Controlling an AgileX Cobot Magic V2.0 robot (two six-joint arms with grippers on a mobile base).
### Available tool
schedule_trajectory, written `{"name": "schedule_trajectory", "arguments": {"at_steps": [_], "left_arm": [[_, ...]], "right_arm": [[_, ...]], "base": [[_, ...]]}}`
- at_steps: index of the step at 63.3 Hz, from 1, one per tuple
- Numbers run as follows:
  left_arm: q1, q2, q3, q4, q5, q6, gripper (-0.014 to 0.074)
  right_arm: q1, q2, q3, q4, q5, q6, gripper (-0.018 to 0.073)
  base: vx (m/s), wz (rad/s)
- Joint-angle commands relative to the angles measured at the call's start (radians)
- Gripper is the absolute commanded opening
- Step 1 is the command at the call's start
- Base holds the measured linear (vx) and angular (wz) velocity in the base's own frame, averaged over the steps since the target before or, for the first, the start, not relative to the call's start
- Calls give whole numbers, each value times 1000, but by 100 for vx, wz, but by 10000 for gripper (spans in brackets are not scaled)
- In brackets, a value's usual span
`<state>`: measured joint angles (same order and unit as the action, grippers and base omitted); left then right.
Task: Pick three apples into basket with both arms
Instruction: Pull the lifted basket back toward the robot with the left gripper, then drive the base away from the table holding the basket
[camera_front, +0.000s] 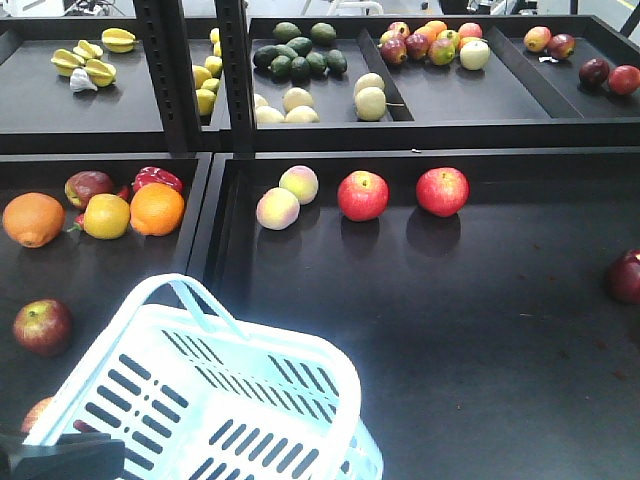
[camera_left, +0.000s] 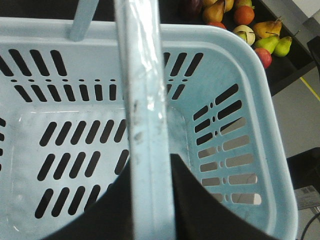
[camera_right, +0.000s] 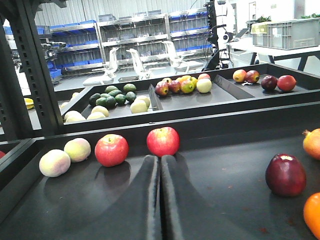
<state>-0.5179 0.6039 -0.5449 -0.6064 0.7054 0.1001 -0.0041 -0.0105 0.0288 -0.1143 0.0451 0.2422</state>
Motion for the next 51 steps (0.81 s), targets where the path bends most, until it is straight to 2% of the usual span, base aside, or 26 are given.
{"name": "schedule_trajectory", "arguments": {"at_steps": [1, 51], "left_arm": [[-3, -2, -34, -39, -72, 0, -7], [-3, -2, -34, -39, -58, 0, -7]], "right_arm": [[-5, -11, 13, -11, -73, -5, -1], [-5, -11, 13, -11, -73, -5, -1]], "base": [[0, 0], [-4, 5]]}}
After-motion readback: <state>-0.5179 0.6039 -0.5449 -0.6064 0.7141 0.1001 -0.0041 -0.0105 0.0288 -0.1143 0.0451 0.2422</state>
